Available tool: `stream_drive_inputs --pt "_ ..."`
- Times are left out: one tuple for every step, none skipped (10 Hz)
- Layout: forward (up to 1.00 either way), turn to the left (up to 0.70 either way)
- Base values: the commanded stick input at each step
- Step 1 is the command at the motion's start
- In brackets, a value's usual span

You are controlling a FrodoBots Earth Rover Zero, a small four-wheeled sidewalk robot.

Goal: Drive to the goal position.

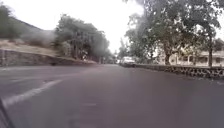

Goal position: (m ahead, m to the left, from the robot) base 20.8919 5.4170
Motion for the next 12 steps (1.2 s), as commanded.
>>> stream_drive_inputs --pt "0.98 0.0" --pt "0.98 0.0" --pt "0.98 0.0" --pt "0.98 0.0" --pt "0.98 0.0" --pt "0.98 0.0" --pt "0.98 0.0" --pt "0.98 0.0" --pt "0.98 0.0" --pt "0.98 0.0" --pt "0.98 0.0" --pt "0.98 0.0"
